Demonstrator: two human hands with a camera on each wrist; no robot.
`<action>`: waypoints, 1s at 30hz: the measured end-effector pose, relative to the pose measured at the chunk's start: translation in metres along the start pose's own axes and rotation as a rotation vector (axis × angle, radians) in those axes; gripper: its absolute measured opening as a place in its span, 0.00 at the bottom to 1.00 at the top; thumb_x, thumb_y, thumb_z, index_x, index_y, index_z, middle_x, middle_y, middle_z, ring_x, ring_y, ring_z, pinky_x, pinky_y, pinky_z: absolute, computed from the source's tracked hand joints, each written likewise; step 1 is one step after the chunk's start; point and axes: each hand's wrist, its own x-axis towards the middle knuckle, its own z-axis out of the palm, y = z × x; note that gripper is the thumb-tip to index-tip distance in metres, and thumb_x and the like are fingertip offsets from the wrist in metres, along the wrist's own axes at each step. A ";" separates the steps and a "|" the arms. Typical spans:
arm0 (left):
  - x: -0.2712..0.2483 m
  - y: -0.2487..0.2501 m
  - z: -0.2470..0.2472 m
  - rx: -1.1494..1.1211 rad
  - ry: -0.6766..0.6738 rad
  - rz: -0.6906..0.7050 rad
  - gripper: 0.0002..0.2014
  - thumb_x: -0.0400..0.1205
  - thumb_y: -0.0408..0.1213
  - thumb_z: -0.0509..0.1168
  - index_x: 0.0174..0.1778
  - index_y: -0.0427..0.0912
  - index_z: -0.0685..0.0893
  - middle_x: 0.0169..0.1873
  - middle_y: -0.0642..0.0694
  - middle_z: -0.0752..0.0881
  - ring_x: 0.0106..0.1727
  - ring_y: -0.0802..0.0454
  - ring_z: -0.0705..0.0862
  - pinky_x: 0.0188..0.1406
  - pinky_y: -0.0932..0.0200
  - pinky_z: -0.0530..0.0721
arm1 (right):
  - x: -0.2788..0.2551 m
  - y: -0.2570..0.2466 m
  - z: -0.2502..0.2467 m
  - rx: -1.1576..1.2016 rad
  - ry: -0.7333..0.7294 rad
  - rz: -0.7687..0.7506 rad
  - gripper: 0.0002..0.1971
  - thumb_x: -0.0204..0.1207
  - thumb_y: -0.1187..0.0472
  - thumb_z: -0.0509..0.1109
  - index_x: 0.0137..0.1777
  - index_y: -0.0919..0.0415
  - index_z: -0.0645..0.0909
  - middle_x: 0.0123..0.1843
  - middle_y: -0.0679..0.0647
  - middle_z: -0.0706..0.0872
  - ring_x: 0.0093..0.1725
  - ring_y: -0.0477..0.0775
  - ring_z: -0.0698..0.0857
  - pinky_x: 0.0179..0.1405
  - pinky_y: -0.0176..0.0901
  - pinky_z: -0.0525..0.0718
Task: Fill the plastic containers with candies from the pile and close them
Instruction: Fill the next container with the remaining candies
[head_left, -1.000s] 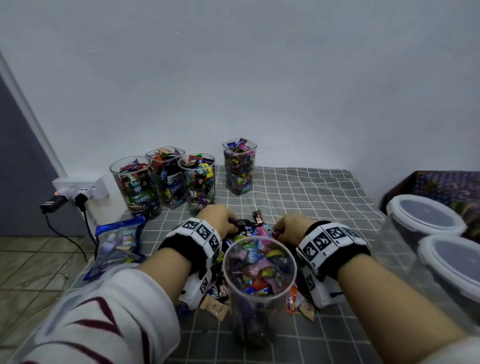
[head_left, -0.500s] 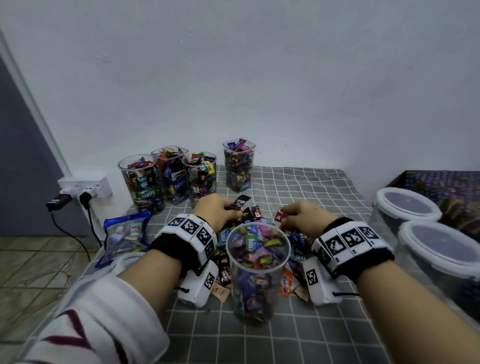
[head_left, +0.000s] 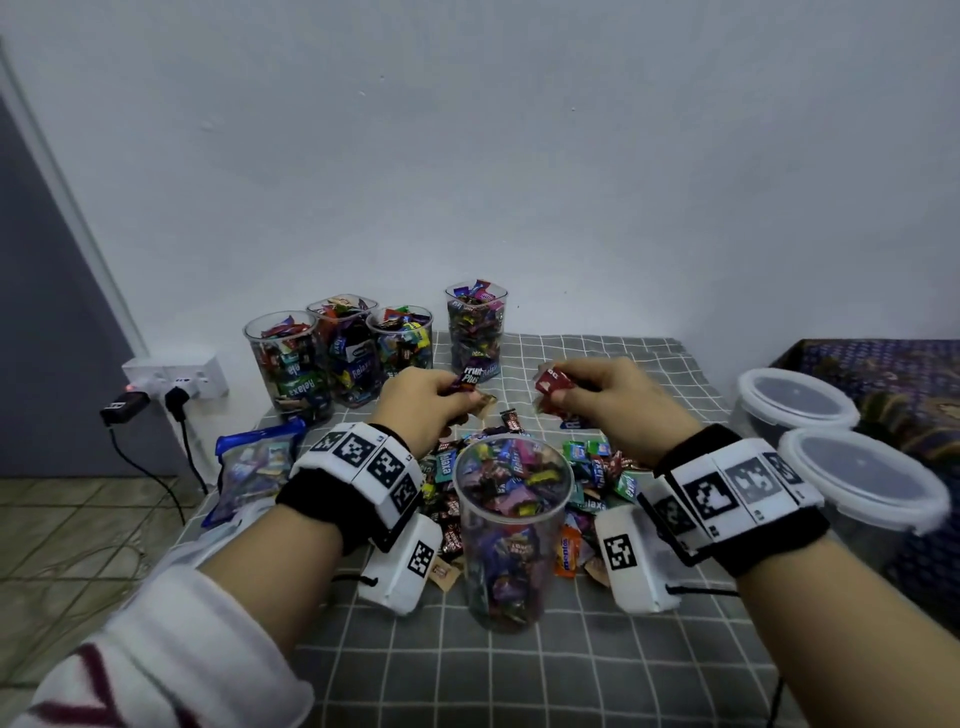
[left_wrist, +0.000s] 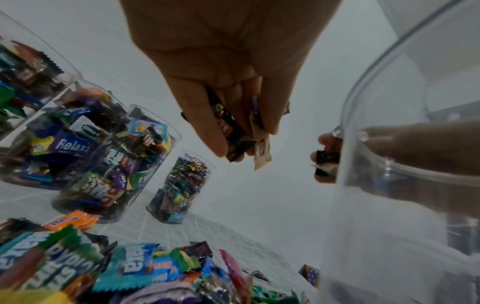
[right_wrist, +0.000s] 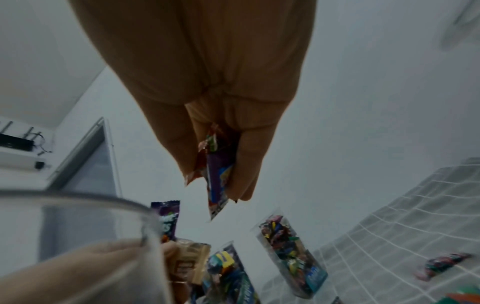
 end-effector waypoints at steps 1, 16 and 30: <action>-0.001 0.001 0.000 -0.014 0.006 0.007 0.06 0.79 0.37 0.69 0.36 0.48 0.87 0.37 0.38 0.89 0.38 0.46 0.84 0.42 0.47 0.85 | -0.004 -0.004 0.001 0.032 -0.001 -0.016 0.17 0.79 0.69 0.65 0.68 0.62 0.79 0.51 0.55 0.89 0.53 0.51 0.87 0.57 0.41 0.83; -0.025 0.020 -0.007 -0.329 0.067 0.050 0.11 0.80 0.30 0.66 0.34 0.47 0.84 0.23 0.55 0.85 0.33 0.56 0.85 0.36 0.58 0.84 | -0.052 -0.023 0.034 -0.194 -0.089 -0.232 0.26 0.72 0.69 0.64 0.70 0.53 0.78 0.66 0.46 0.81 0.66 0.43 0.77 0.69 0.46 0.76; -0.048 0.043 -0.014 -0.481 0.011 0.135 0.09 0.81 0.30 0.64 0.38 0.45 0.85 0.25 0.53 0.87 0.30 0.61 0.86 0.31 0.66 0.85 | -0.058 0.016 0.044 0.305 -0.159 -0.047 0.62 0.55 0.55 0.83 0.83 0.48 0.43 0.77 0.43 0.66 0.63 0.28 0.76 0.62 0.28 0.78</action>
